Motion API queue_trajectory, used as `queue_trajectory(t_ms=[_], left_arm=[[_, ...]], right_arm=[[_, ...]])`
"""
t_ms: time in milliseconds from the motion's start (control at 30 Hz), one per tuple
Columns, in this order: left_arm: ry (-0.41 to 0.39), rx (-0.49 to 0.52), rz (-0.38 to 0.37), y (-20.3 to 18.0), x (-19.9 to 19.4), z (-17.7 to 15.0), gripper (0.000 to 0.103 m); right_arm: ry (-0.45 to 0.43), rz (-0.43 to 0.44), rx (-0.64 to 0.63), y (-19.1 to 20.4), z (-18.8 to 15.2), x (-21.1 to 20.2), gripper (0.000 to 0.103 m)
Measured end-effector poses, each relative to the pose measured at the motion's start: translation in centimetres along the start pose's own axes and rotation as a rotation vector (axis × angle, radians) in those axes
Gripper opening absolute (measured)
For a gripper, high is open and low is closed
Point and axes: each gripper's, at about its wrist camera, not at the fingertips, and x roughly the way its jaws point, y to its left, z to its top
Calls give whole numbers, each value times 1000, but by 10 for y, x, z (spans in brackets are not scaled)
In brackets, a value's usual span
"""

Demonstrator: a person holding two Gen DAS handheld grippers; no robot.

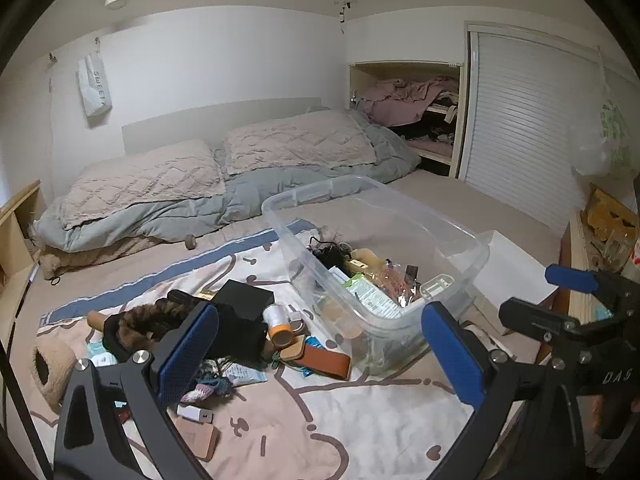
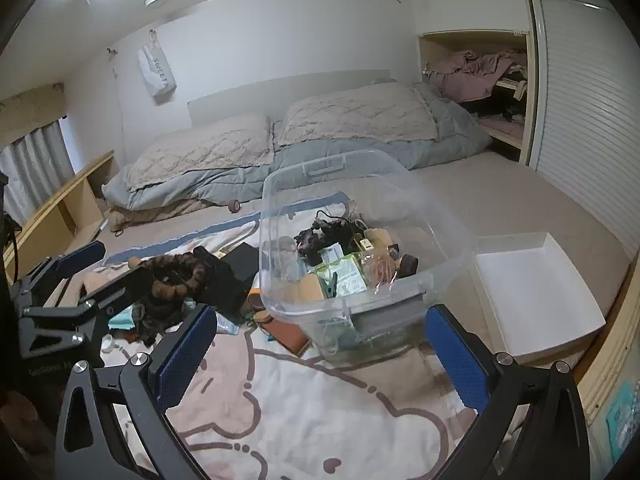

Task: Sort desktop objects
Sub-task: 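Move both empty grippers back away from the bin over the sheet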

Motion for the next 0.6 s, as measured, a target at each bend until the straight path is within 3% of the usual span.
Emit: queue_trajectory(t_ms=[400, 600], left_arm=[[-11, -28, -27, 2, 0, -24, 102], [-24, 14, -9, -8, 2, -33, 102]], right_arm=[[-6, -21, 1, -1, -18, 1, 103], [-11, -37, -18, 2, -21, 1, 103]])
